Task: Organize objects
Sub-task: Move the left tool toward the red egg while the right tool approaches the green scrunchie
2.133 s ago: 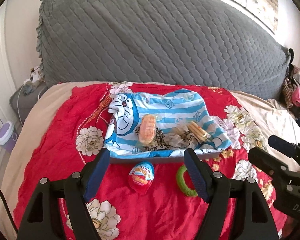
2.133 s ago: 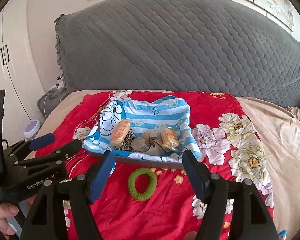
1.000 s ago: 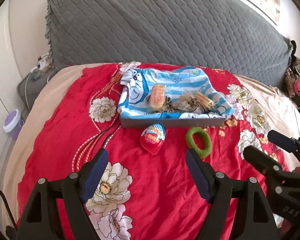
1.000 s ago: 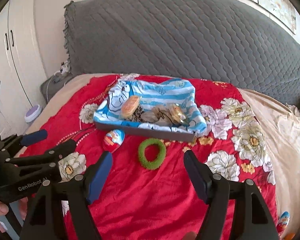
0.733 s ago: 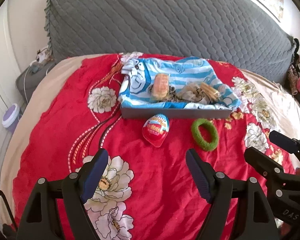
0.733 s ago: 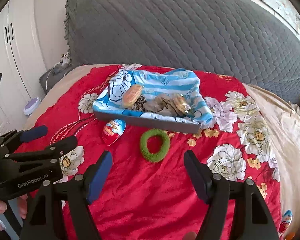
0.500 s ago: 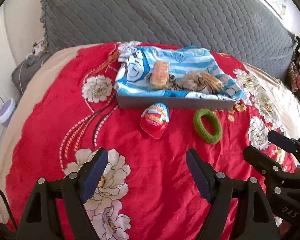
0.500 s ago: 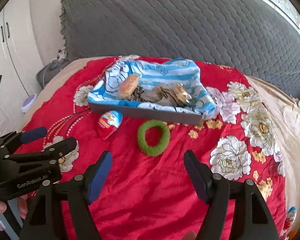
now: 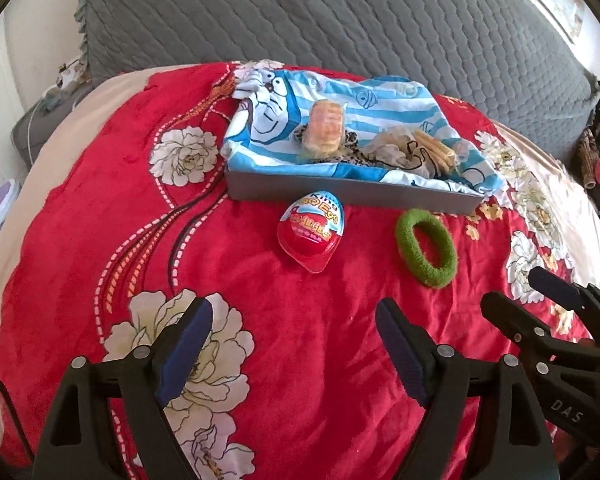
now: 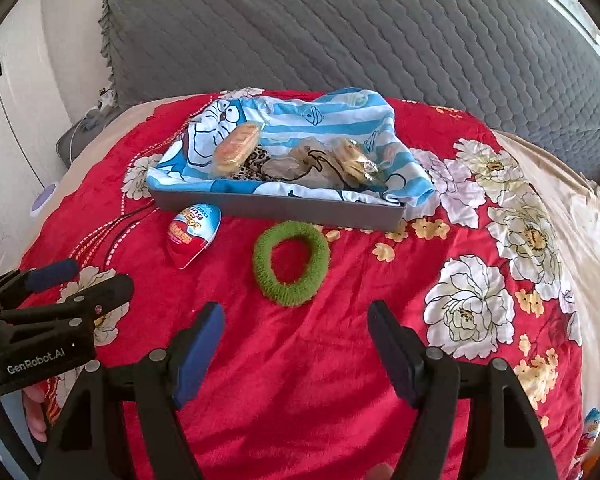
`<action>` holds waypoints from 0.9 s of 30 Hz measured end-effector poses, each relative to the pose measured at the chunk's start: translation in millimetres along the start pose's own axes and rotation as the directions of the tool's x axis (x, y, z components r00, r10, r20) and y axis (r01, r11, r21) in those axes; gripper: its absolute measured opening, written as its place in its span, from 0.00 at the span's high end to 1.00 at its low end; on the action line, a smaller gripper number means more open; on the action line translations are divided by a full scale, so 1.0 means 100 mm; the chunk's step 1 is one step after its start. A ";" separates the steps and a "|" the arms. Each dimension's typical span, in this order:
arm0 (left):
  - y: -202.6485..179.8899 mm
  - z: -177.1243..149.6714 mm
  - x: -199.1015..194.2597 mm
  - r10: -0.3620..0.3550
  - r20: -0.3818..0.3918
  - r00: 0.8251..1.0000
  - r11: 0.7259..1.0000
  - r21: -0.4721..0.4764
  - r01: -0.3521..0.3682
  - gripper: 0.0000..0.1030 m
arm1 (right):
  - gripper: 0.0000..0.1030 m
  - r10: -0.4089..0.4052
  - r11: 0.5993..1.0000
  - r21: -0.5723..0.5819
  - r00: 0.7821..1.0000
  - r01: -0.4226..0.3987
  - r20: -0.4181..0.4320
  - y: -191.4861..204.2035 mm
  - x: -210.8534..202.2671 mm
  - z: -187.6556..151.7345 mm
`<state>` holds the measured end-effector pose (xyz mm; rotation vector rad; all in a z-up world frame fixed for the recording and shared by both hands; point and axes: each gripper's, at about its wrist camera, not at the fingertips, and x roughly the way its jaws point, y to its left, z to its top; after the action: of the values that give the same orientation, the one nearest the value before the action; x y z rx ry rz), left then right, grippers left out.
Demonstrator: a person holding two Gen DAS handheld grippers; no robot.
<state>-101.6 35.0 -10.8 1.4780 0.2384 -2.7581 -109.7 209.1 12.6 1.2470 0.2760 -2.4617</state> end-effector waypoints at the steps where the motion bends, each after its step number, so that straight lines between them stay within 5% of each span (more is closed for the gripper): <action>1: 0.00 0.00 0.02 -0.003 -0.004 1.000 1.000 0.001 0.003 0.18 | 0.29 -0.004 1.000 -0.001 1.000 0.004 -0.006 0.00 0.04 0.00; 15: 0.05 0.09 0.26 -0.020 -0.032 0.999 1.000 0.008 0.020 0.03 | 0.21 -0.018 1.000 -0.002 0.999 0.018 -0.037 0.00 0.31 0.04; 27: 0.18 0.24 0.66 0.005 -0.072 0.997 1.000 -0.018 -0.007 0.02 | 0.21 -0.035 0.999 -0.014 0.998 0.035 -0.052 0.00 0.60 0.12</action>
<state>-156.6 18.1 -54.6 1.5733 0.2586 -2.6934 -150.8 191.0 -28.4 1.3132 0.3304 -2.4549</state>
